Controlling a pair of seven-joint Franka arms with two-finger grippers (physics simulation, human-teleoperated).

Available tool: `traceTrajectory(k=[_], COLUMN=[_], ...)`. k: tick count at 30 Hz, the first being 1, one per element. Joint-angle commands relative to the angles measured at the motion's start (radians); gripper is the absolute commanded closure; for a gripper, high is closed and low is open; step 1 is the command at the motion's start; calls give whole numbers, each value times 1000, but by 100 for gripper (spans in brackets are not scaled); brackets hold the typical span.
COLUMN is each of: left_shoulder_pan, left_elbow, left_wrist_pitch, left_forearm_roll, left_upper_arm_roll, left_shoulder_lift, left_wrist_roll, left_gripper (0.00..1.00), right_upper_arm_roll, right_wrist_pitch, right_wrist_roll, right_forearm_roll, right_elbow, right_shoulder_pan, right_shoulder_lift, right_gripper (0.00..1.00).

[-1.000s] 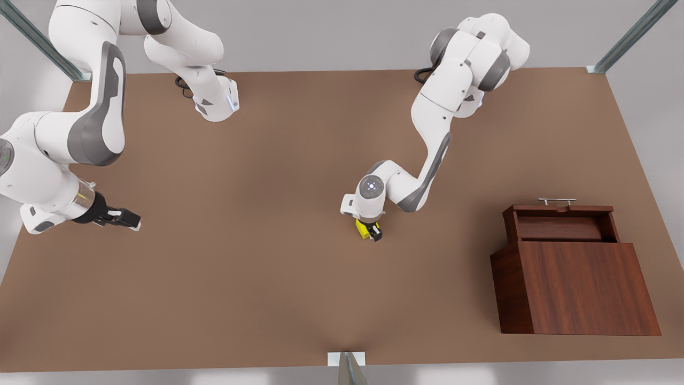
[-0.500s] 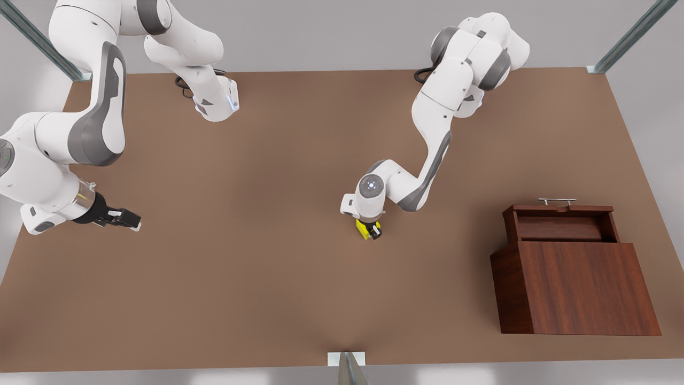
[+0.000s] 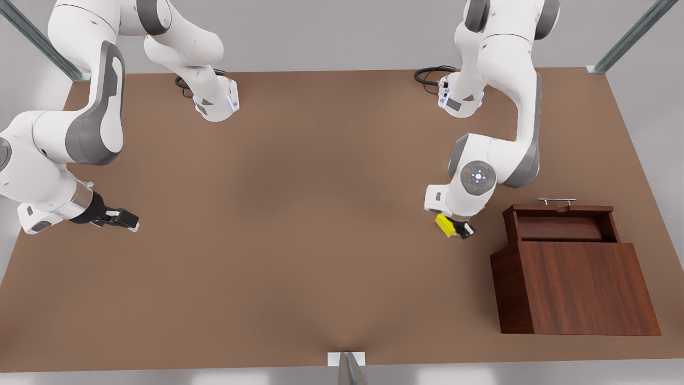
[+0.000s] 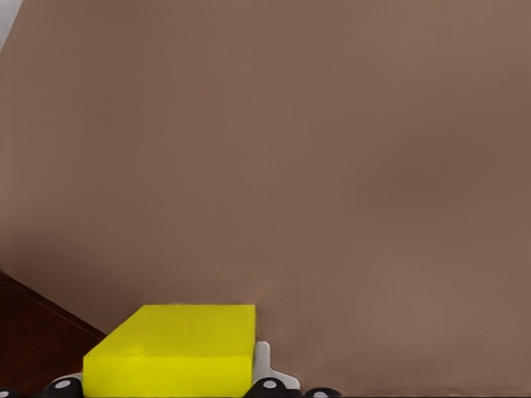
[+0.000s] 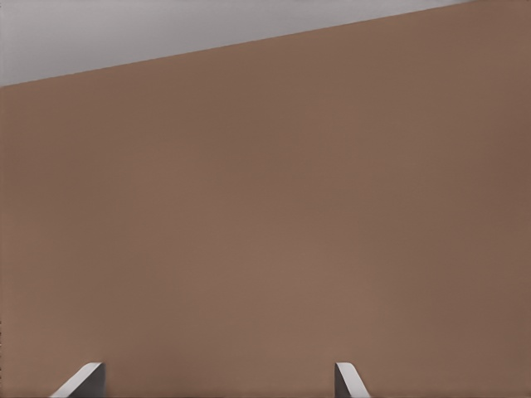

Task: Open the drawer with left arm, place the square in the middle with right arm, and place the square in the drawer with left arm

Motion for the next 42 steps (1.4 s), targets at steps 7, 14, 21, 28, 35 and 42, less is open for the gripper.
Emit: traceTrajectory(k=[7,14,21,28,35,42], left_shoulder_pan=[1,68,139,137,117,449], left_elbow=[-64,-107,-146,-154,173,59], left_wrist_pitch=[10,38,68,78,-205,-162], left_forearm_roll=[-97,-97,-99,-99,-117,107], left_upper_arm_roll=[261,346,360,367,225,-295], left_shoulder_lift=[2,13,31,33,-38,-302], left_wrist_roll=[473,679,797,799,-401,-703], left_gripper=[28,28,24,0,0,0], right_upper_arm_roll=[0,0,0,0,0,0], right_wrist_pitch=[0,0,2,0,2,15], right_wrist_roll=[0,0,0,0,0,0], right_forearm_roll=[0,1,1,5,6,5], right_elbow=[0,0,15,15,17,17], right_shoulder_pan=[0,0,0,2,2,0], right_shoulder_lift=[0,0,14,18,17,18], right_gripper=[0,0,0,0,0,0])
